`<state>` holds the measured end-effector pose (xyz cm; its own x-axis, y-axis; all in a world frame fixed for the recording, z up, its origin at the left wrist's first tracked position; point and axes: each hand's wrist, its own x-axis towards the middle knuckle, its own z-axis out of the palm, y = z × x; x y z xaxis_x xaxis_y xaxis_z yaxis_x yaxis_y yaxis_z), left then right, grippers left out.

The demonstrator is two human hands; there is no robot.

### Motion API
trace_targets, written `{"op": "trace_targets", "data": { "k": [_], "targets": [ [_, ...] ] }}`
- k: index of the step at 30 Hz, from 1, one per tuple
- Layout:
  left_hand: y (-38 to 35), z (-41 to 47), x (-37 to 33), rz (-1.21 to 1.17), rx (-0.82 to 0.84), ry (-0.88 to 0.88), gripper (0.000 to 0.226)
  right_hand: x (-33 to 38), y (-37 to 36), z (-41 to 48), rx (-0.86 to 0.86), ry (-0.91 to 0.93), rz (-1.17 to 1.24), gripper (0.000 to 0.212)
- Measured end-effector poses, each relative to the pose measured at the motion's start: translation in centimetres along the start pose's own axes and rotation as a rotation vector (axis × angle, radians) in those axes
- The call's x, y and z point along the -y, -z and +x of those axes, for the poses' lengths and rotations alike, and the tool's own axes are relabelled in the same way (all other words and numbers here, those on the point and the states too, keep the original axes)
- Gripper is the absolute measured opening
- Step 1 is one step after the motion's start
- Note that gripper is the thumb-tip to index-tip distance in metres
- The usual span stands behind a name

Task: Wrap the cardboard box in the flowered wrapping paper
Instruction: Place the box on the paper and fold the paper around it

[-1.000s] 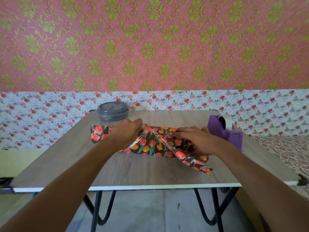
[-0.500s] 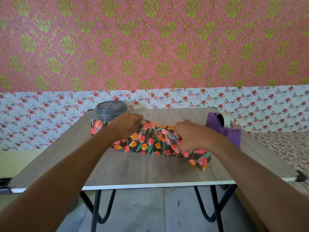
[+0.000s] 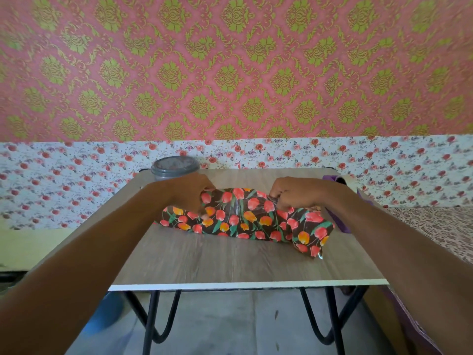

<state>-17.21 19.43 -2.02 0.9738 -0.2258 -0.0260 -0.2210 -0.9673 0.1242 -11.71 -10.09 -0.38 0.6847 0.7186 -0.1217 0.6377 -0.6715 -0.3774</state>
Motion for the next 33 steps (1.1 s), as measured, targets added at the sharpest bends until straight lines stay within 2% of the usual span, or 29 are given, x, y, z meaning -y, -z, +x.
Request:
{"op": "trace_targets", "data": {
  "k": [2,3,6,10,15,19,23,26,29,31,33],
  "targets": [
    [-0.2,-0.1,0.8,0.092,-0.005,0.024,0.015,0.0,0.5,0.4,0.009,-0.015,0.033,0.049],
    [-0.4,-0.1,1.2,0.09,-0.025,0.024,0.013,-0.2,0.7,0.7,0.014,-0.022,0.048,0.049],
    [-0.5,-0.2,1.7,0.022,-0.086,-0.016,0.043,-0.3,1.4,1.3,0.012,-0.045,0.075,0.049],
    [0.1,0.7,1.6,0.043,-0.056,-0.036,0.045,-0.9,2.0,2.1,-0.026,-0.056,0.092,0.051],
    [0.4,1.6,1.5,0.098,-0.059,-0.021,0.007,-1.6,2.1,2.9,-0.077,-0.021,0.002,0.043],
    [0.0,2.2,1.7,0.04,-0.072,0.015,0.023,-2.8,1.6,3.8,-0.183,-0.044,-0.04,0.028],
    [0.2,2.9,1.9,-0.044,-0.091,0.022,0.024,-3.7,0.7,4.4,-0.261,-0.036,0.024,0.035],
    [0.3,2.9,1.5,-0.089,-0.087,0.024,0.027,-4.3,0.5,4.9,-0.244,-0.03,-0.009,0.035],
    [-0.2,3.3,1.5,-0.037,-0.099,0.024,0.027,-4.7,0.5,5.0,-0.214,-0.071,-0.045,0.018],
    [-0.7,3.6,1.4,0.01,-0.089,0.045,0.022,-5.0,0.8,5.1,-0.199,-0.094,-0.048,0.017],
    [-1.0,3.8,1.4,-0.001,-0.087,0.063,0.043,-5.0,1.2,4.9,-0.171,-0.093,-0.053,0.023]
  ]
}}
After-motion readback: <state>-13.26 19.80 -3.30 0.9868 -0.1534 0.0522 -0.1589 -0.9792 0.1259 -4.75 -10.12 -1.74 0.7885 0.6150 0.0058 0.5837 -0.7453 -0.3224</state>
